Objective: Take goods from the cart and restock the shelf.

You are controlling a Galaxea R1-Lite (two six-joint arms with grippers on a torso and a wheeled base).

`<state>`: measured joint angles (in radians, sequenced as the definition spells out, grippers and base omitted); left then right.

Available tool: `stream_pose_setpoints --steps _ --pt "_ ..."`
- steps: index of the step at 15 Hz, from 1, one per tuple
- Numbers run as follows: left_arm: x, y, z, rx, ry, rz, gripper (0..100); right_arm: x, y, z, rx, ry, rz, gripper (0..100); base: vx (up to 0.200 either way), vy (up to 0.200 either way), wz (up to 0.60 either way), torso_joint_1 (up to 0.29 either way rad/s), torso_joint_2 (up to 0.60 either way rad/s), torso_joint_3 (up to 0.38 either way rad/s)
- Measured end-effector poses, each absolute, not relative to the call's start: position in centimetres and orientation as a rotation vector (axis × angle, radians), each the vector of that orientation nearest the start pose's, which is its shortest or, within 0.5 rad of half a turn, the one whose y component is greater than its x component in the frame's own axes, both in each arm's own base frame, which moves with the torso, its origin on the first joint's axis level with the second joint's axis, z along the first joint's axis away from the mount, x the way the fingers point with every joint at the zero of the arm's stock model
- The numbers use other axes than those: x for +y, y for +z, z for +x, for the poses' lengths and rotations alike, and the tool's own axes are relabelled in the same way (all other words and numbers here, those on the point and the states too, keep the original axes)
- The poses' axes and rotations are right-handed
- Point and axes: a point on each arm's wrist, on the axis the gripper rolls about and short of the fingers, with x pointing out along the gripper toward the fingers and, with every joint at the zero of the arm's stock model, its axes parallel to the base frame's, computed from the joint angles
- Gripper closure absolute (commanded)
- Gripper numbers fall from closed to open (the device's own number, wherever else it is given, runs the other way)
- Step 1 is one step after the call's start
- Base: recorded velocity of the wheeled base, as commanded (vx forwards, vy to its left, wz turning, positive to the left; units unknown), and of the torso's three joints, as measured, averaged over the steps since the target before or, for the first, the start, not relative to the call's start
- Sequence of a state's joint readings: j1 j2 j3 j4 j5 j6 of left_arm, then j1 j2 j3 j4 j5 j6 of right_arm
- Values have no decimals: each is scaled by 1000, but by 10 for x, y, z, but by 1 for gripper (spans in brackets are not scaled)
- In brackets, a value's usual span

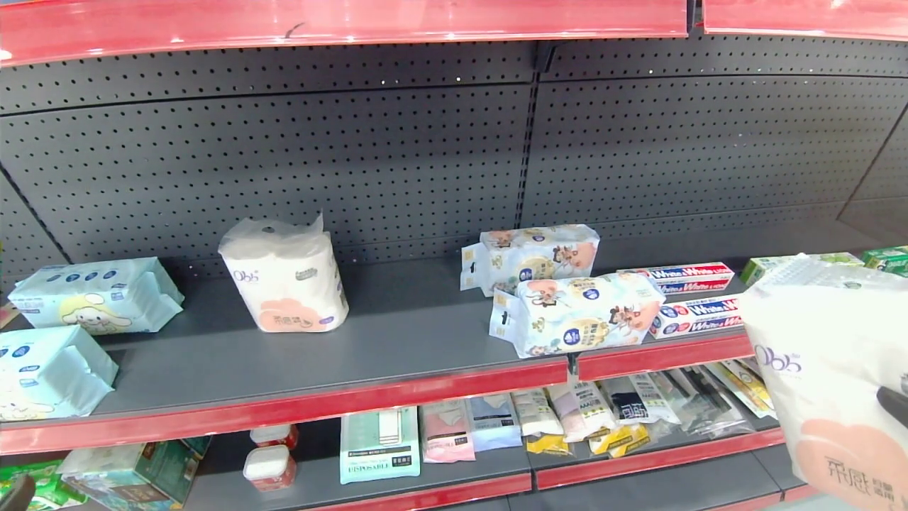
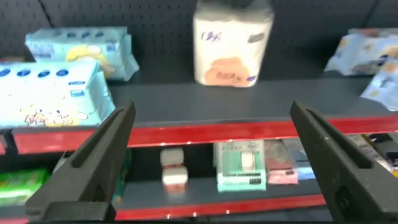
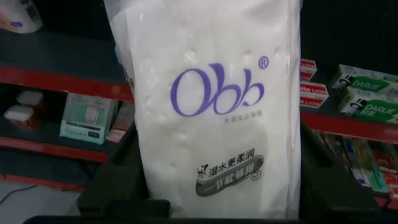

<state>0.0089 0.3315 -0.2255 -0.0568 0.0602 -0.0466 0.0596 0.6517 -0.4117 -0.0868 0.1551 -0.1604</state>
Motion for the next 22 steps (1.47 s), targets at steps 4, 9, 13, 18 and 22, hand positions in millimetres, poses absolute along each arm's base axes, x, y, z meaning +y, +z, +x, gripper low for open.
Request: stream_pose_setpoints --steps 4,9,13,18,22 --pt "6 170 75 278 138 -56 0 5 207 58 147 191 -104 100 0 0 0 0 0 0" --pt "49 155 170 316 -113 181 0 1 215 69 164 122 -69 100 0 0 0 0 0 0" --pt "97 138 222 246 -333 215 0 -1 220 78 173 99 -67 100 0 0 0 0 0 0" --pt "124 137 264 274 -400 159 0 -4 219 83 195 76 -67 100 0 0 0 0 0 0" --pt "136 144 288 266 -443 165 0 -5 218 87 214 67 -68 100 0 0 0 0 0 0"
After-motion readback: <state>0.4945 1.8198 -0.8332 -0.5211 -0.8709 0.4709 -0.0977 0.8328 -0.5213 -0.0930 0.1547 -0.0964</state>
